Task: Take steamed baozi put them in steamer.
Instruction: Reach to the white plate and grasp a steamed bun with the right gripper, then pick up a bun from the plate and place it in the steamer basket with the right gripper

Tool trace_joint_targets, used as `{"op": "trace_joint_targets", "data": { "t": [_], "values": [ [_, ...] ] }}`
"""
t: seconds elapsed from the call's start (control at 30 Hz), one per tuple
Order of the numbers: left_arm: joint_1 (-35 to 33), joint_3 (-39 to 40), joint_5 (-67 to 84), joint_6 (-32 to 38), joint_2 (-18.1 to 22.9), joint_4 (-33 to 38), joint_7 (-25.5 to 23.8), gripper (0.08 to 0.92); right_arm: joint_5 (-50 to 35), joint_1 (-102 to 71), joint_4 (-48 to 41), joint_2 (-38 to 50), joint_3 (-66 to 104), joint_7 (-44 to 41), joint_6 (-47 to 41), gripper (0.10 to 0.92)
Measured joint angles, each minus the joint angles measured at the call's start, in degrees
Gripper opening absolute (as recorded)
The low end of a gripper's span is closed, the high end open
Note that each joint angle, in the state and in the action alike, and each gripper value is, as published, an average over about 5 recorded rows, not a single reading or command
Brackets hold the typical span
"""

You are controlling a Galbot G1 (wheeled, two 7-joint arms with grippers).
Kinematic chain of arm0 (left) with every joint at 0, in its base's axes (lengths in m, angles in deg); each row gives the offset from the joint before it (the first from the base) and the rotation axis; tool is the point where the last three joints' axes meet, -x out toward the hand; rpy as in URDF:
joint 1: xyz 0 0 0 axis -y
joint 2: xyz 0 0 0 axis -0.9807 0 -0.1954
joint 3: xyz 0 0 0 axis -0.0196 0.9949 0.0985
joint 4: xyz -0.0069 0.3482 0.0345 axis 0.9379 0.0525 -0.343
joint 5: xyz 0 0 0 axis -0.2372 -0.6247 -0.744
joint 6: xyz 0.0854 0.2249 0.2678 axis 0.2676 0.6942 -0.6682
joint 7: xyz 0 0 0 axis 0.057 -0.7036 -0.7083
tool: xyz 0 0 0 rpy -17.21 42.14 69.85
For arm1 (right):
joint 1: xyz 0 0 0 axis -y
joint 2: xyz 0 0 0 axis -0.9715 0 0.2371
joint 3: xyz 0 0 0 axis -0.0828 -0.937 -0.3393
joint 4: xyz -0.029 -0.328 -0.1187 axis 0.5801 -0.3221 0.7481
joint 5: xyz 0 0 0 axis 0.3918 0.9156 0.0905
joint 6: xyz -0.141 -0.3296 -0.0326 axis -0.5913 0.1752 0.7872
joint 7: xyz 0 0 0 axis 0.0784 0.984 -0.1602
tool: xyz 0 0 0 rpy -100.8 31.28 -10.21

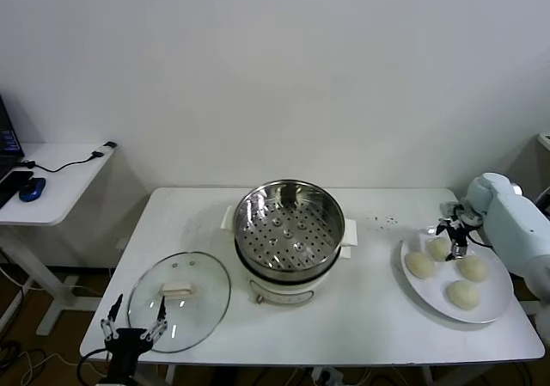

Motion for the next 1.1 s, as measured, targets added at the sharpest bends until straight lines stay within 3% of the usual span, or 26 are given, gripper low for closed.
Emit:
{"op": "trace_joint_targets", "data": {
  "t": [0.27, 0.63, 1.1],
  "values": [
    [-0.2, 0.0, 0.0, 0.1, 0.0, -0.1, 0.1, 0.823, 0.4, 0.2, -0.6, -0.4, 0.9, -0.9, 0.2, 0.632],
    [-0.9, 0.0, 0.0, 0.4, 0.0, 0.1, 0.2, 0.823, -1.3, 0.5, 1.1, 0.7, 0.0, -2.5, 0.5, 0.604],
    [-2.6, -0.1, 1.0, 0.8, 0.0, 1.2, 0.3, 0.823, -14.1, 13.2, 14.2, 3.1, -17.0, -6.9, 3.7, 0.598]
  ]
}}
